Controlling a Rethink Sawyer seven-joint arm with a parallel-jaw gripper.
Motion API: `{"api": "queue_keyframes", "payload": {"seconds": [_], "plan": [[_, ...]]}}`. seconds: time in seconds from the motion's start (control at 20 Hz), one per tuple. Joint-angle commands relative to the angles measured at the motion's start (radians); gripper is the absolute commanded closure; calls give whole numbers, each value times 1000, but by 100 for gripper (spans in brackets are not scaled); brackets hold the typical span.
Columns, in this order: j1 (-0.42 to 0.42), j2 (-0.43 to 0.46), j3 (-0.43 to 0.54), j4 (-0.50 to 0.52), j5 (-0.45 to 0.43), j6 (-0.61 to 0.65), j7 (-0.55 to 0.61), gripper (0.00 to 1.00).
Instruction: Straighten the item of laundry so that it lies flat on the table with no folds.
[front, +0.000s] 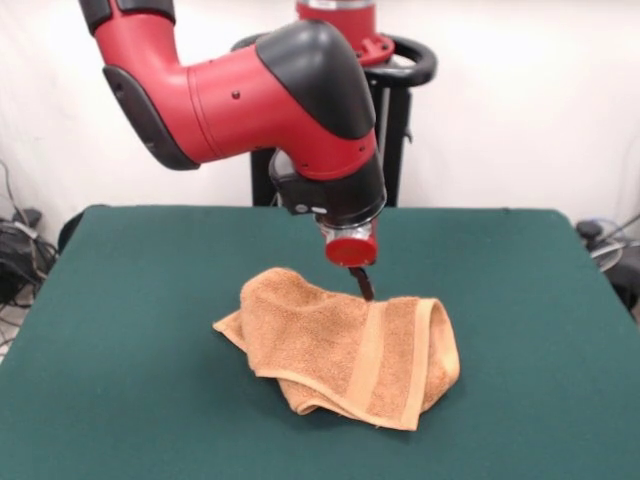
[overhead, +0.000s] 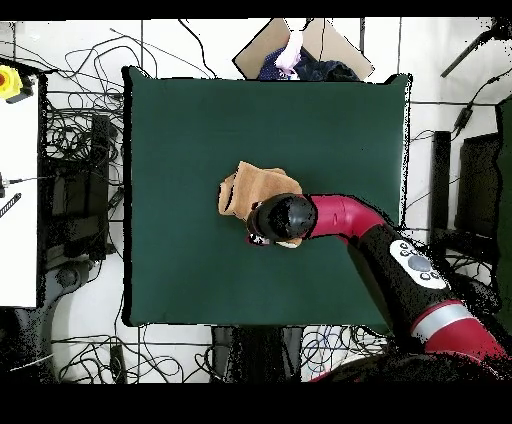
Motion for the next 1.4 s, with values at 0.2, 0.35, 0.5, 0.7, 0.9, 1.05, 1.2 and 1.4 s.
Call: {"api": "queue_keyframes", "payload": {"seconds": [0.2, 0.35, 0.5, 0.7, 0.9, 1.05, 1.2, 1.4], "plan": [[2, -50, -46, 94, -74, 16, 82, 0], [21, -47, -89, 109, -78, 35, 130, 0], [48, -34, -132, 111, -76, 76, 170, 0], [65, 15, -173, 95, -52, 111, 190, 0], [54, 40, -202, 90, 5, 164, 203, 0], [33, 63, -211, 67, 38, 207, 190, 0], [20, 113, -222, -3, 51, 249, 172, 0], [12, 162, -196, -80, 85, 258, 155, 0]]}}
